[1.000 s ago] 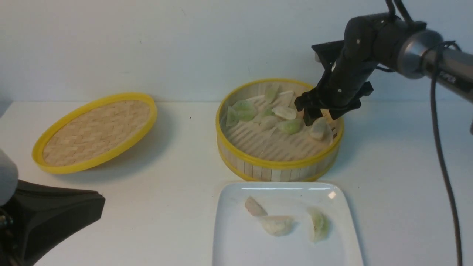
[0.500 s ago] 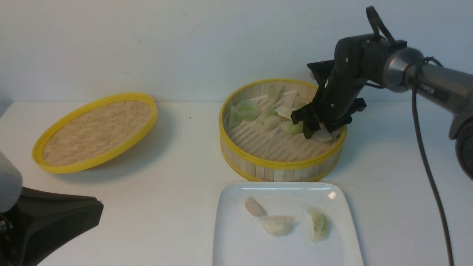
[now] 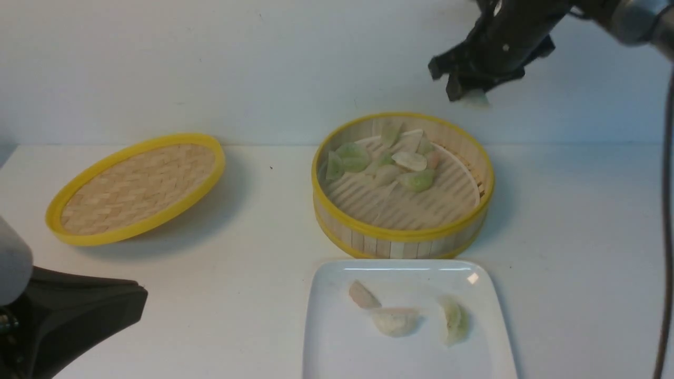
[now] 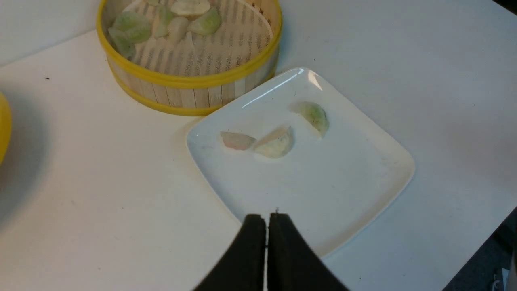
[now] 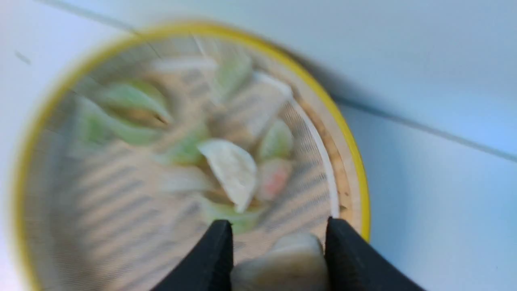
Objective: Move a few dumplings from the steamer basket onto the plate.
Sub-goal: Use the right arm to put the dumpling into the plate
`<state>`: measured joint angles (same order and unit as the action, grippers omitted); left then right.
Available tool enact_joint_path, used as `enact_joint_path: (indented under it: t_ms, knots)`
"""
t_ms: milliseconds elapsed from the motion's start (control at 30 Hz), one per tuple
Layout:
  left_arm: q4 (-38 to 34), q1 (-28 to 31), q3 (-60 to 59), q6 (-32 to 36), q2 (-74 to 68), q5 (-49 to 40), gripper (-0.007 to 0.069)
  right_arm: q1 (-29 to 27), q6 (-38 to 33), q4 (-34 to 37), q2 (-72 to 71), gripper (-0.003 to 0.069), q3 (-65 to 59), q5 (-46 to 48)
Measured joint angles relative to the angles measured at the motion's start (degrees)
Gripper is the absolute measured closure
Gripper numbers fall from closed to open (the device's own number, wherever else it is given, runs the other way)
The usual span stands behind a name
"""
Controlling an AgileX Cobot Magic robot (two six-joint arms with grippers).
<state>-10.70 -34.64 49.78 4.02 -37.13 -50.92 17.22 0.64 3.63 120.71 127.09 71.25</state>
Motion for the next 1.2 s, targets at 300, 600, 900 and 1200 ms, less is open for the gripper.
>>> enact_joint_path:
  t_ms: [300,600,900,1200]
  knots:
    - [1.7,0.0,0.0,0.2,0.0,4.8,0.0631,0.1,-3.6,9.7,-18.3,0.0387,-10.7,0.6]
    - [1.8,0.0,0.0,0.2,0.0,6.3,0.0631,5.9,-9.7,16.0,-34.4,0.0387,-44.0,-0.5]
    - [1.8,0.0,0.0,0.2,0.0,6.2,0.0631,12.8,-10.9,19.8,-30.9,0.0387,-67.1,-16.5]
    - [1.9,0.0,0.0,0.2,0.0,6.1,0.0631,14.8,-10.9,17.4,-22.4,0.0387,-69.3,-25.0]
